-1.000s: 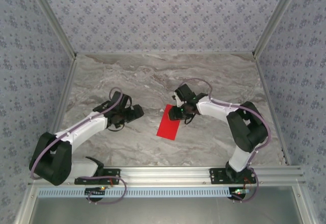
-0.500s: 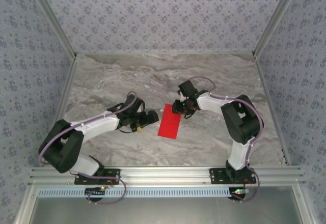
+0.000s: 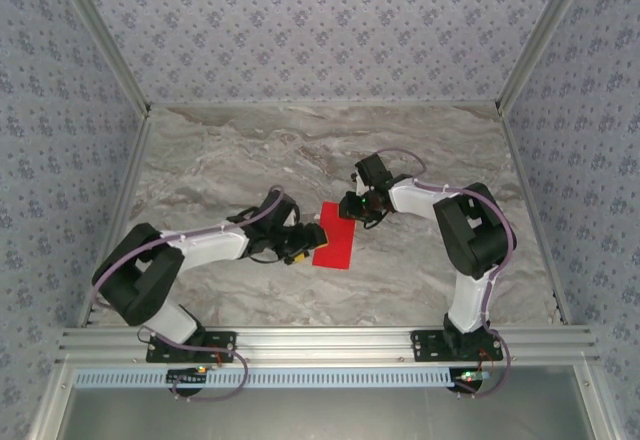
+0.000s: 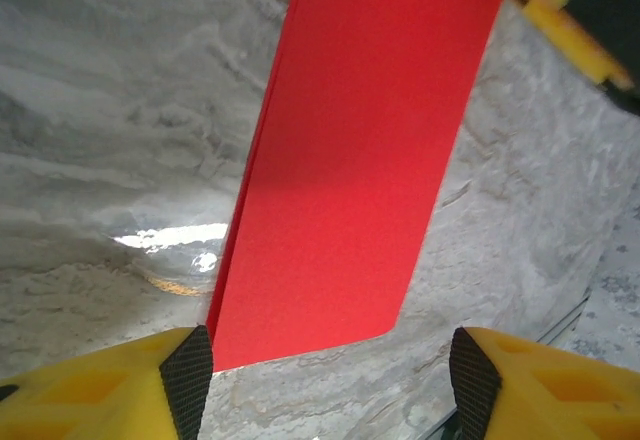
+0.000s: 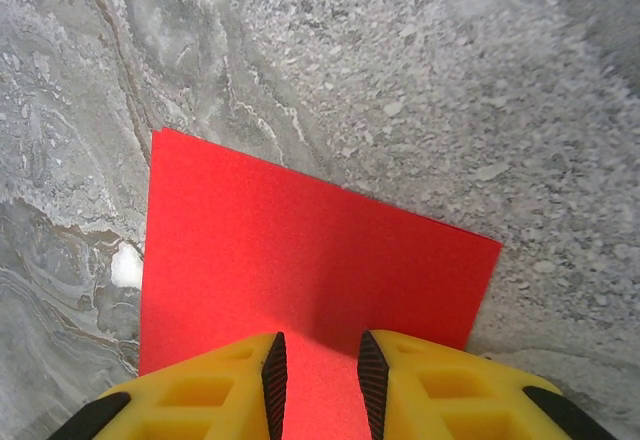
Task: Fold a paper plane with a square sheet of paper (pick it up from the middle)
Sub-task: Fold the triangle a second time at the center of the table.
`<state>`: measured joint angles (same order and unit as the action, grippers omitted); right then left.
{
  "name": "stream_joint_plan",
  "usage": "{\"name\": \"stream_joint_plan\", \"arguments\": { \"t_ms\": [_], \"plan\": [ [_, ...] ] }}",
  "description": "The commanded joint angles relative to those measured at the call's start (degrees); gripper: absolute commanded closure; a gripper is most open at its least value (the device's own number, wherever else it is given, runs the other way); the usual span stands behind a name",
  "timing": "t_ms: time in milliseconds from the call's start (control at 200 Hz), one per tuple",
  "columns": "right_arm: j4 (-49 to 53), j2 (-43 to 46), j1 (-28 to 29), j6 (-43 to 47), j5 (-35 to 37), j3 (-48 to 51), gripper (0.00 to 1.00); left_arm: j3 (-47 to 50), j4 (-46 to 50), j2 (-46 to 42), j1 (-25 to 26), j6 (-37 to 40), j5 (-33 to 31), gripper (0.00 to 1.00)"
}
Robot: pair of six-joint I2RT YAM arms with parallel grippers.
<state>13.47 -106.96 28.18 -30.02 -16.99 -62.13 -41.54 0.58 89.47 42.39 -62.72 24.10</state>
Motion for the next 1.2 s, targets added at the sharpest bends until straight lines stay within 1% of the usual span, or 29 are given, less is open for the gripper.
{"name": "stream_joint_plan", "arguments": {
  "t_ms": [0, 110, 235, 480, 710, 874, 1059, 1199],
  "plan": [
    [1.5, -2.8, -0.6, 0.6, 2.0, 1.4, 0.70, -0.7, -0.3, 2.0, 1.1, -1.3, 1.3, 0.34],
    [1.6, -2.7, -0.8, 0.7, 1.9, 1.5, 0.70, -1.0, -0.4, 3.0, 1.7, -1.3, 1.4, 0.38],
    [1.5, -2.9, -0.8, 0.5, 2.0, 1.7, 0.71, -1.7, 0.2, 3.6, 1.8, -0.7, 1.2, 0.41],
    [1.3, -2.6, -0.7, 0.3, 3.0, 2.3, 0.73, -2.7, 0.6, 3.9, 1.8, -0.1, 1.7, 0.43],
    [1.2, -2.6, -0.6, 0.0, 2.6, 2.3, 0.73, -2.8, -0.6, 3.4, 1.8, 0.0, 2.5, 0.49],
    [1.1, -2.6, -0.5, 0.0, 1.9, 2.4, 0.73, -2.7, -3.5, 3.6, 1.8, -0.3, 3.6, 0.54],
    [1.0, -2.9, -0.3, -0.2, 1.5, 2.5, 0.74, -3.3, -6.2, 3.6, 1.8, -0.4, 4.7, 0.55],
    [1.1, -3.0, -0.2, -0.3, 1.5, 2.6, 0.74, -3.7, -10.3, 3.9, 1.8, -0.7, 7.2, 0.55]
  ]
}}
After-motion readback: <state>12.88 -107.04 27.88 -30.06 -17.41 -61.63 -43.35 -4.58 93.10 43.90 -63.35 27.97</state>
